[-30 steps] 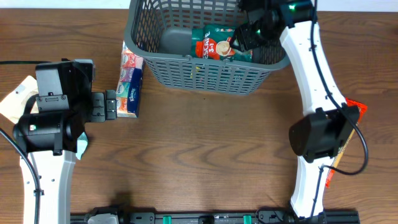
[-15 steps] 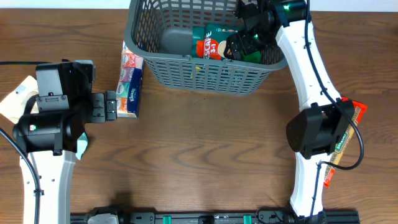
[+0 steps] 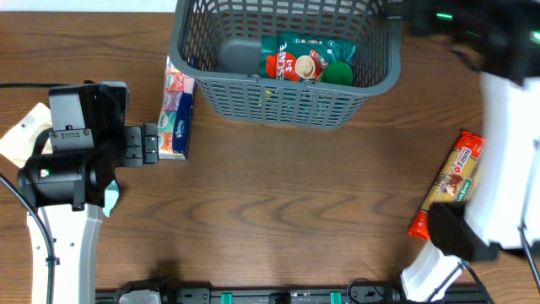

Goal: Pack container
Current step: 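Carry the jar with the right gripper and drop it into the basket, then move the right gripper down to the spaghetti packet and grasp it, then lift the spaghetti packet into the basket and release it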

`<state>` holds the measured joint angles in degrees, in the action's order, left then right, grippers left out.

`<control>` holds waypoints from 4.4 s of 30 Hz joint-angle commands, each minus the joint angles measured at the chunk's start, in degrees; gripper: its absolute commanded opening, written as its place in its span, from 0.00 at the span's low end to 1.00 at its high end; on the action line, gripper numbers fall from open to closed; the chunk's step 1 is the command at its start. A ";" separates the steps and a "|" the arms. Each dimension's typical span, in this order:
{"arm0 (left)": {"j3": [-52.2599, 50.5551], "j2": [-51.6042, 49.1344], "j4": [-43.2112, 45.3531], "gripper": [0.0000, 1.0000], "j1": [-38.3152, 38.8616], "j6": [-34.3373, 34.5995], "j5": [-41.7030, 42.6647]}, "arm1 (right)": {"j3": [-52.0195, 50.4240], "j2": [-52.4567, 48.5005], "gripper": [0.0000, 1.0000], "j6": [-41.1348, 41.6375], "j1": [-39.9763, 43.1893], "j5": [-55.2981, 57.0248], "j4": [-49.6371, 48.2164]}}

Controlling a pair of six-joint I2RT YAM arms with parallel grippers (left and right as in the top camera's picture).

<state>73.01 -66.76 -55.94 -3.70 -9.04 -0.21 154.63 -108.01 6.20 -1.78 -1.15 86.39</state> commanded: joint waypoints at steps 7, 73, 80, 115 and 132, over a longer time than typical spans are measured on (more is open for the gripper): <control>0.98 -0.22 -0.13 0.99 -0.24 -0.39 0.17 | -3.19 3.91 0.99 18.47 18.75 6.69 10.95; 0.98 -0.22 -0.15 0.99 -0.24 -0.33 0.20 | -105.07 3.89 0.22 3.19 36.94 -5.22 -53.02; 0.98 -0.22 -0.15 0.99 -0.24 -0.33 0.20 | -100.98 6.45 0.01 3.17 35.15 -17.75 -50.77; 0.98 -0.22 -0.24 0.99 -0.24 -0.13 1.29 | -26.32 9.62 0.01 -52.83 -11.82 -16.87 -28.06; 0.98 -0.22 -0.42 0.99 -0.24 -0.15 1.27 | -26.32 -10.01 0.01 -55.17 -19.74 -17.79 -28.98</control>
<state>73.01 -66.76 -56.18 -3.70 -9.04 0.89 126.58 -118.48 -48.16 -19.77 -17.08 57.93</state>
